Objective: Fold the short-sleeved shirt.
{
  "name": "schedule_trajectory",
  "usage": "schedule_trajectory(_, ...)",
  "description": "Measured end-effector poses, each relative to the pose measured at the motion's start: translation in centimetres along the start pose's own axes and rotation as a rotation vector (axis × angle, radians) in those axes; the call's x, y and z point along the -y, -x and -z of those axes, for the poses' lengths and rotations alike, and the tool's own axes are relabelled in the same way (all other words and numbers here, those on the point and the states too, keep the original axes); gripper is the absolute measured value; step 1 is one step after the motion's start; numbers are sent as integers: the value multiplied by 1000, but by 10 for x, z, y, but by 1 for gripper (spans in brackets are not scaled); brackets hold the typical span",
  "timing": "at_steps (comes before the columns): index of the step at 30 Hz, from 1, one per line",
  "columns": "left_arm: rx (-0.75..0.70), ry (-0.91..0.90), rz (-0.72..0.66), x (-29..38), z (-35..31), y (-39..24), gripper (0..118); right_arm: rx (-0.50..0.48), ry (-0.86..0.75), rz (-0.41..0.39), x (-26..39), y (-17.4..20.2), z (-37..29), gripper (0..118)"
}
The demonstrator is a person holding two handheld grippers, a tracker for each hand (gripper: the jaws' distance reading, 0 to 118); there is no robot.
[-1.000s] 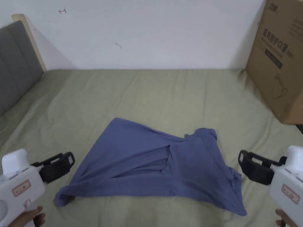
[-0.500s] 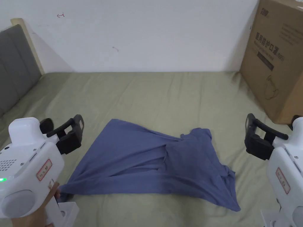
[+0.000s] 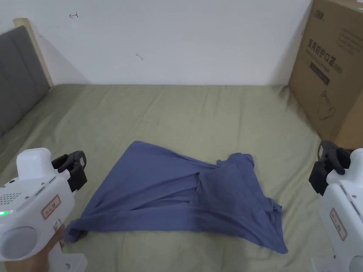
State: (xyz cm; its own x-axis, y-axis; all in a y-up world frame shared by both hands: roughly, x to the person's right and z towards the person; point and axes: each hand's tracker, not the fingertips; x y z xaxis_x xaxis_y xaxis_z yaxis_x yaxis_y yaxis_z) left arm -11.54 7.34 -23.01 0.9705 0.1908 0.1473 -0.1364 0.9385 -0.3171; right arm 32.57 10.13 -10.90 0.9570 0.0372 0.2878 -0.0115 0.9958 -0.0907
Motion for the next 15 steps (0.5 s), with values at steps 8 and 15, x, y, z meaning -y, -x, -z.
schedule_trajectory(8, -127, 320, -62, 43, 59, 59, 107, -5, 43, 1, 10, -2, 11, 0)
schedule_trajectory(15, -229, 524, -1, 97, 108, 105, 107, -2, 110, -16, 25, 3, 26, 0)
